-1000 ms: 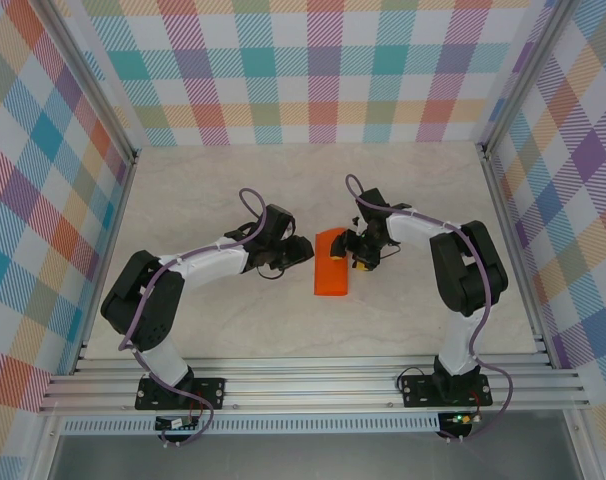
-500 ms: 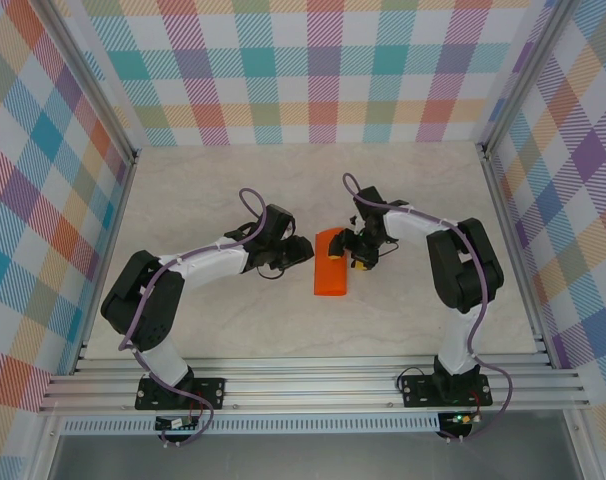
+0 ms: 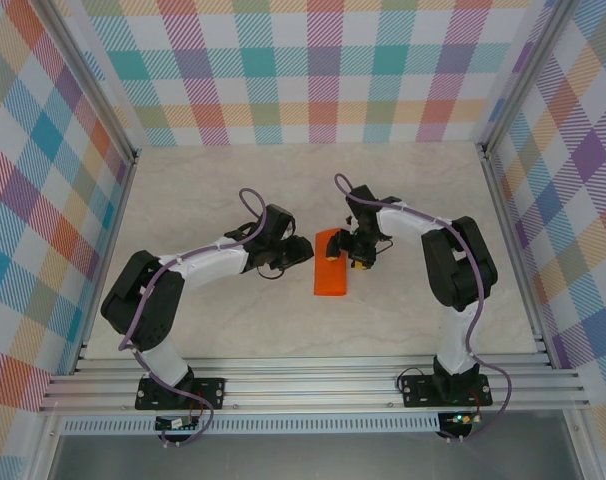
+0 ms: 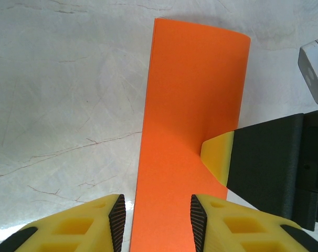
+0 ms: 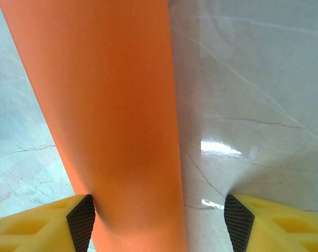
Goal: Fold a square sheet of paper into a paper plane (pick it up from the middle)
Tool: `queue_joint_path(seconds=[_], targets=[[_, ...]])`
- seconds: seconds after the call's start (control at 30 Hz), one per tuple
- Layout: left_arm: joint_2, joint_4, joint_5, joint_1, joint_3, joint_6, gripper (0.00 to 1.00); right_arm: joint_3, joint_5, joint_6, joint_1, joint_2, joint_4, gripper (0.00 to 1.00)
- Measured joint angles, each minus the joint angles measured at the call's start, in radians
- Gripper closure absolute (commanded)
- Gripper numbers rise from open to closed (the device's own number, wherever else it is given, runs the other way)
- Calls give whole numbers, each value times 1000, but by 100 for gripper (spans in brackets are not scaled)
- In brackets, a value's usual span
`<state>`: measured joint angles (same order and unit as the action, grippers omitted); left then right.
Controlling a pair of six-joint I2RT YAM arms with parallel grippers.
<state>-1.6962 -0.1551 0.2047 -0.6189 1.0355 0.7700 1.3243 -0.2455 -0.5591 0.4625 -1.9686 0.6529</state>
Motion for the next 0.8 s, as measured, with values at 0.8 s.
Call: queue_joint_path(seconds=[0.8], targets=[[-161, 33, 49, 0, 79, 72, 89, 26, 34, -2, 10, -19, 32, 32]])
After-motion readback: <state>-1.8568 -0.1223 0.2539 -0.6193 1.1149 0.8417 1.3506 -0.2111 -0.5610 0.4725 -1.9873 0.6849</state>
